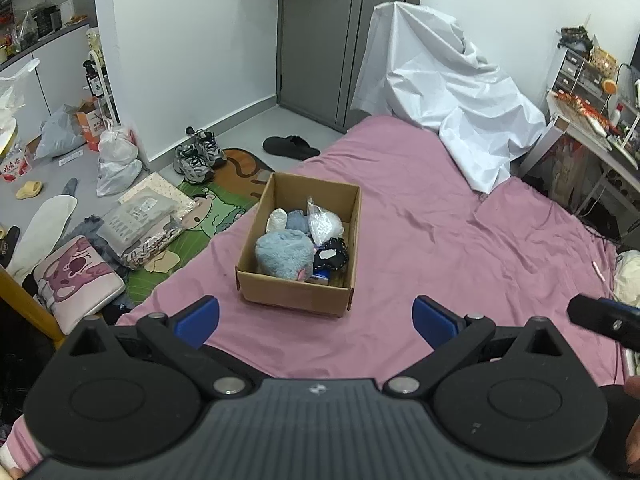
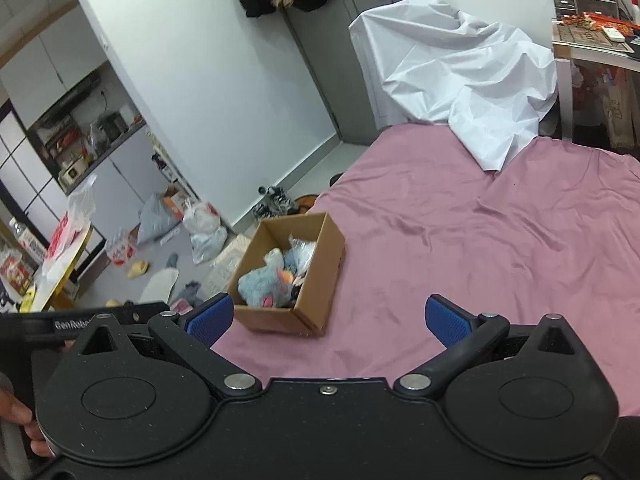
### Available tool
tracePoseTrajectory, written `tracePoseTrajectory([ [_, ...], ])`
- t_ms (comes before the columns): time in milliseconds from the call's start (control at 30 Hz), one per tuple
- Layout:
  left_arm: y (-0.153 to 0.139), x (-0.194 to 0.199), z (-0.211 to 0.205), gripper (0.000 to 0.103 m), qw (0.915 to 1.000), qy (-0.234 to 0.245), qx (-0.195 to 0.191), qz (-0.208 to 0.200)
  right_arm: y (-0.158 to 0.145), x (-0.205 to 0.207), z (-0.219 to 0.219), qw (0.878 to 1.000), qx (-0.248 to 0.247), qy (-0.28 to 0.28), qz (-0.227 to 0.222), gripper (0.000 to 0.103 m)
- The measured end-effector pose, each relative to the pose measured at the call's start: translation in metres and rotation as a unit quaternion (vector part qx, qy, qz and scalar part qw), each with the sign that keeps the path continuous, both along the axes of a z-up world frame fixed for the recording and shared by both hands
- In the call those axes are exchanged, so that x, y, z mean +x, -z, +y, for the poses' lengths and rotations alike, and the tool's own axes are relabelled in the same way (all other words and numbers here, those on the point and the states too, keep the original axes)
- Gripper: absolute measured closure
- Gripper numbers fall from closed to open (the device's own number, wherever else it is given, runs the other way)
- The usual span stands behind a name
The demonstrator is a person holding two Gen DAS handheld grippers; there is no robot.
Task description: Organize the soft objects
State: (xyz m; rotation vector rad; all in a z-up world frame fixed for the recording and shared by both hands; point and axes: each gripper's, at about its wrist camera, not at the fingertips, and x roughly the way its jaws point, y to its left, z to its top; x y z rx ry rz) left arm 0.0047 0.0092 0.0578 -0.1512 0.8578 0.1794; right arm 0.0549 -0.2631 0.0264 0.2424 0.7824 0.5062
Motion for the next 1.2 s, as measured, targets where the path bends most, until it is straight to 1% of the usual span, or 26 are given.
tracePoseTrajectory([
  [333,-0.011,-0.016,0.007,0.001,0.9998,0.008,-0.005,-0.019,-0.016,-0.022,0.017,0.999,-0.032,-0.018,-0.015,0.000],
  [633,-0.013,-0.022,0.008,0.001,0.9995,0.020,-0.008,-0.022,-0.020,-0.034,0.023,0.999,-0.039,-0.006,-0.012,0.000],
  [900,-0.012,-0.024,0.003,0.001,0.9993,0.033,-0.002,-0.019,-0.019,-0.036,0.023,0.999,-0.038,0.001,-0.009,0.000],
  [1200,-0.011,-0.024,0.002,0.001,0.9993,0.033,-0.002,-0.019,-0.018,-0.034,0.019,0.999,-0.033,0.015,-0.004,0.000],
])
